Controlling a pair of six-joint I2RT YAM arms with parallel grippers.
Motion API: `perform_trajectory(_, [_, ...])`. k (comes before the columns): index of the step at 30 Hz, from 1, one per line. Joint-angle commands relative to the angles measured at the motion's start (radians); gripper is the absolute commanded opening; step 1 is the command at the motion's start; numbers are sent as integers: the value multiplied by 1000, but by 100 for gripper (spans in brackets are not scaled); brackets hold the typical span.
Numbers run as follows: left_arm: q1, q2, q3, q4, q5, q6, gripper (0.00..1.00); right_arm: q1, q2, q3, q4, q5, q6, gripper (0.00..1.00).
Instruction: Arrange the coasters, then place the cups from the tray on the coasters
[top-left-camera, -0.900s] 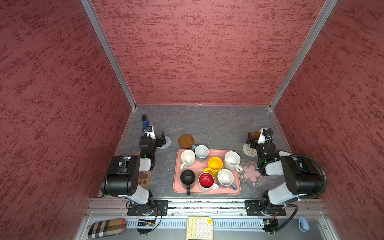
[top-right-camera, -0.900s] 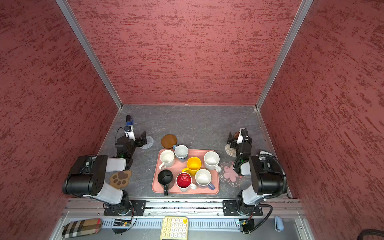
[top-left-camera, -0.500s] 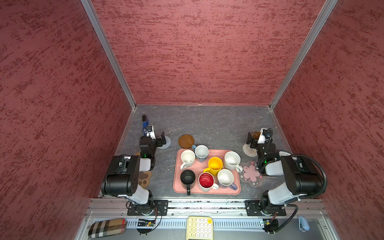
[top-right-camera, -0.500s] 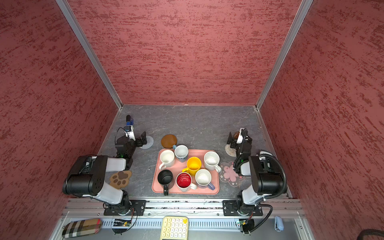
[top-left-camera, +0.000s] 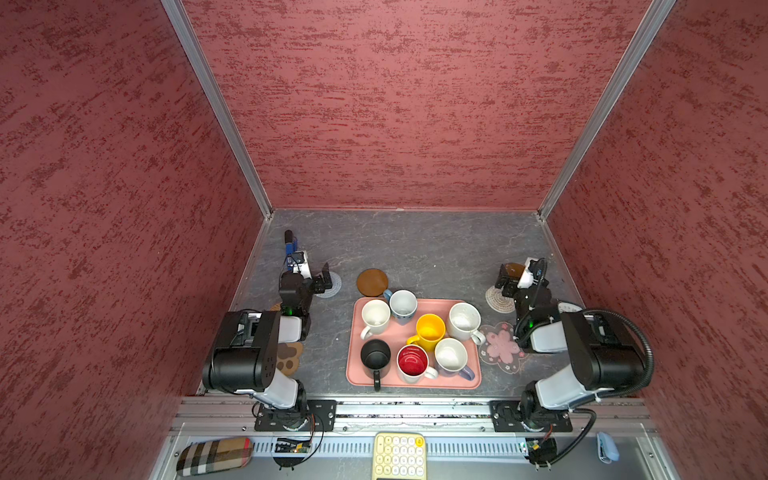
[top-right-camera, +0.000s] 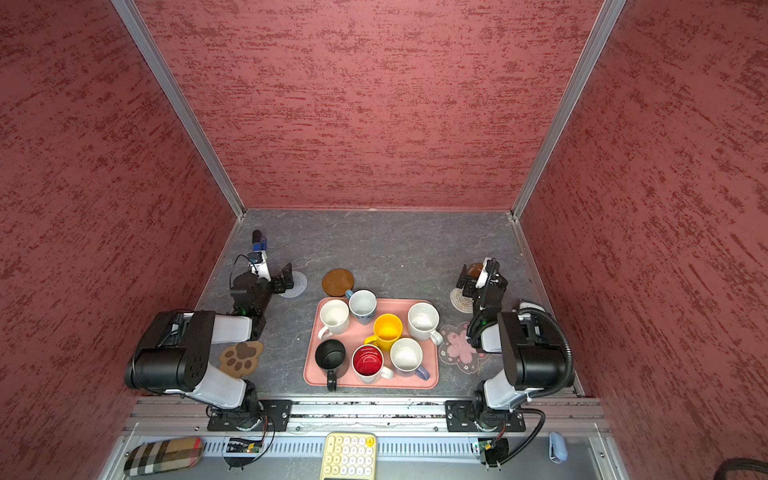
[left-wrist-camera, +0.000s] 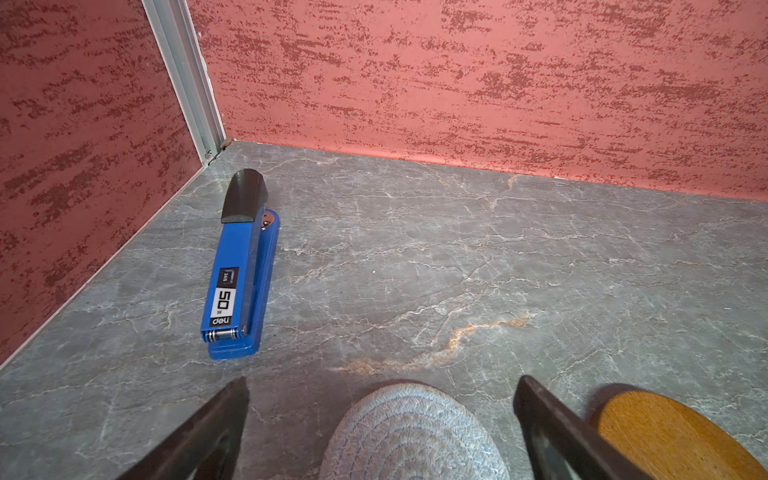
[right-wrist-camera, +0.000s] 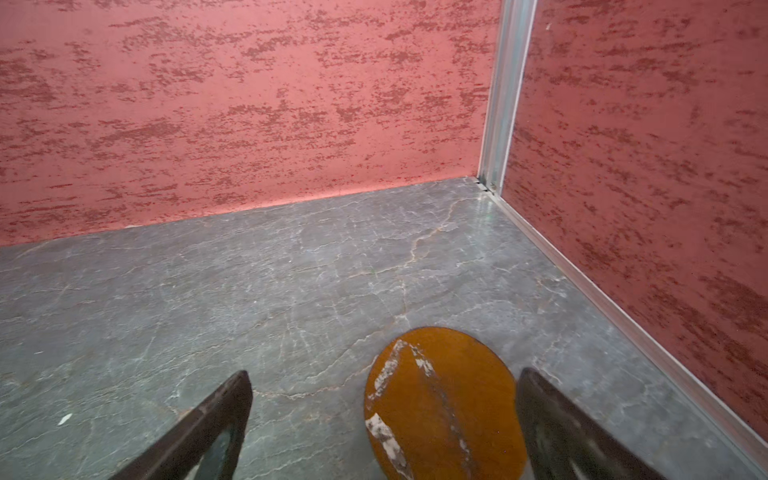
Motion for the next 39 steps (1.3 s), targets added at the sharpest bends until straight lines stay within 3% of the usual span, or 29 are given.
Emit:
perform_trajectory(1, [12, -5, 0, 5, 25, -5, 100, -3, -10, -9, 48, 63, 12, 99])
perform_trajectory(13, [10, -4, 3, 0, 18, -3, 100, -2, -10, -5, 39, 63, 11, 99])
perform_trajectory(17, [-13, -29, -8, 5, -118, -28, 100, 2, -27, -33, 74, 112, 22, 99])
perform_trajectory(19, [-21, -59, -10, -18, -123, -19, 100, 10, -29, -44, 97, 117, 12, 99])
perform_trajectory(24, [-61, -175, 43, -225, -183, -4, 100, 30, -25, -55, 124, 136, -7, 99])
perform_trajectory(27, [-78, -293, 82, -389, -189, -6, 100, 32, -58, -127, 237, 104, -23, 99])
perform_trajectory(28, [-83, -331, 93, -440, -186, -8, 100, 36, -93, -124, 208, 144, -21, 99])
perform_trajectory(30, [-95, -414, 126, -540, -167, -12, 100, 34, -287, -19, -156, 172, -4, 99])
perform_trajectory(32, [-104, -485, 185, -669, -154, -32, 100, 35, -388, 122, -453, 149, 33, 99])
perform_trajectory(36, [-163, -604, 318, -954, -276, -121, 100, 40, -529, 264, -781, 139, 135, 99])
perform_trajectory(39, [-197, -677, 370, -1064, -261, -144, 100, 42, -631, 299, -905, 124, 184, 99])
